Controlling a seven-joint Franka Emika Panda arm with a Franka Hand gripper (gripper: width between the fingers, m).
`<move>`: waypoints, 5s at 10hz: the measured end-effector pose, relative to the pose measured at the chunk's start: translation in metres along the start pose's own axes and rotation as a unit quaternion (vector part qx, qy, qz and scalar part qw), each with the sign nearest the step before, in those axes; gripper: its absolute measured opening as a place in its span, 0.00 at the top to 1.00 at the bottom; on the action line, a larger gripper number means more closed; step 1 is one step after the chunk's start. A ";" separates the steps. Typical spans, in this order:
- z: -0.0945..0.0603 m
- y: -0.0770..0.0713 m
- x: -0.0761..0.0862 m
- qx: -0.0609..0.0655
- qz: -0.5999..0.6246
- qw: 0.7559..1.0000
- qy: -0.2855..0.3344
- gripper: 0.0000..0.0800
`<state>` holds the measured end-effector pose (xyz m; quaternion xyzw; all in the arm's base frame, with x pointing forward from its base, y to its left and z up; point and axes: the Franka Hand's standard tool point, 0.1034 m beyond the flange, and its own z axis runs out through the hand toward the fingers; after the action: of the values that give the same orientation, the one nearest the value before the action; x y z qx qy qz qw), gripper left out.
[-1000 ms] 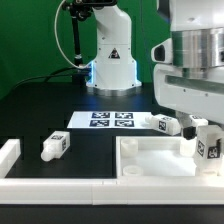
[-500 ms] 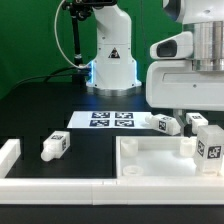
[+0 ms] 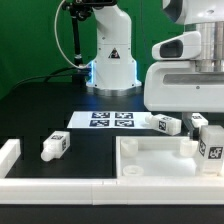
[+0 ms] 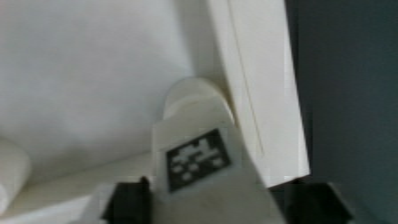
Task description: Assemble one leg
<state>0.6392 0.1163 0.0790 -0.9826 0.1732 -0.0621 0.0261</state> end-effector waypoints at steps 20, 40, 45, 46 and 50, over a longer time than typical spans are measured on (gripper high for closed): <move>0.004 -0.001 0.003 -0.006 -0.096 0.995 -0.004 0.19; 0.008 0.002 0.002 -0.017 0.147 0.988 -0.035 0.19; 0.009 -0.006 0.000 -0.021 -0.037 0.999 -0.020 0.29; 0.009 -0.006 0.001 -0.022 -0.037 0.999 -0.020 0.46; 0.008 0.000 0.004 -0.028 0.153 0.988 -0.013 0.64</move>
Offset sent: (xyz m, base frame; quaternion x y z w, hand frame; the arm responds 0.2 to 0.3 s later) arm -0.0036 -0.0114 -0.0024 -0.0372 0.0311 0.3599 0.9317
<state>0.6443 0.1148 0.0719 -0.9455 0.3231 -0.0393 0.0096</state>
